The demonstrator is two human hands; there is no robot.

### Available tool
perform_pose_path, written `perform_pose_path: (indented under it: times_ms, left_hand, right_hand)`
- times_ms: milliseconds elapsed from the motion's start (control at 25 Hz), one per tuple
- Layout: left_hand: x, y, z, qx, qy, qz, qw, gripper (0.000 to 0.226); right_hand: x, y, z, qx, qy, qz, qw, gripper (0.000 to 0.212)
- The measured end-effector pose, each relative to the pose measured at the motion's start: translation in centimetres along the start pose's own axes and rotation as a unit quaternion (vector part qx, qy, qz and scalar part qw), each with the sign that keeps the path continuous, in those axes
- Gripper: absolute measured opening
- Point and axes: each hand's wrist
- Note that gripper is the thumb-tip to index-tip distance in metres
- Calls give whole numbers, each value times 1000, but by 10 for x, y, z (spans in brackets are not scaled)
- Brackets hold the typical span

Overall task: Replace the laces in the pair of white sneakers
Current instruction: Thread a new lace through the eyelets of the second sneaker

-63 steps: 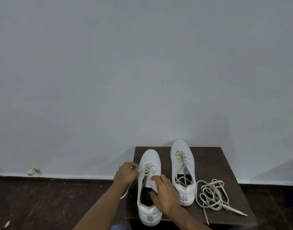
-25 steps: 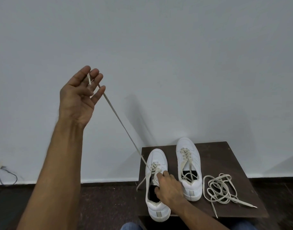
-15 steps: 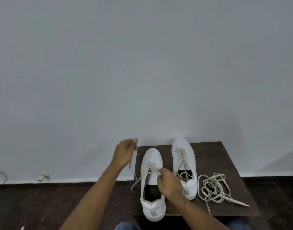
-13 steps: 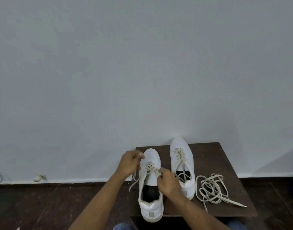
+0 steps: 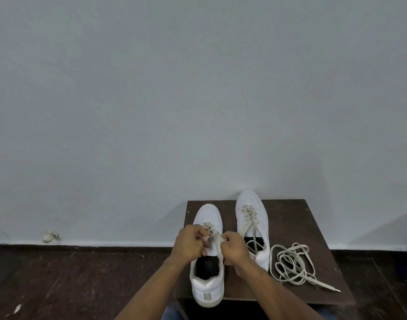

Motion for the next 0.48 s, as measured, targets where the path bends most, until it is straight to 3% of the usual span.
perform_pose_path:
  times_ms: [120,280,480]
  left_hand:
    - [2,-8,4,-18,15,21,999,22]
    - [4,-22,4,44,5,58,997,20]
    - [6,-30,2,68,26,78,994,21]
  right_hand:
    - [2,0,-2,58,-39,-13,997,25]
    - [4,2,-2,112,-73,-39,990,29]
    - [3,1,1,111,-66,-42,991,30]
Point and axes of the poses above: each hand's wrist, its own x-axis towards the middle knuckle, its own y-axis out of the back of the hand, z = x × y, and after that the axes turned 5 degrees about z, right-handed
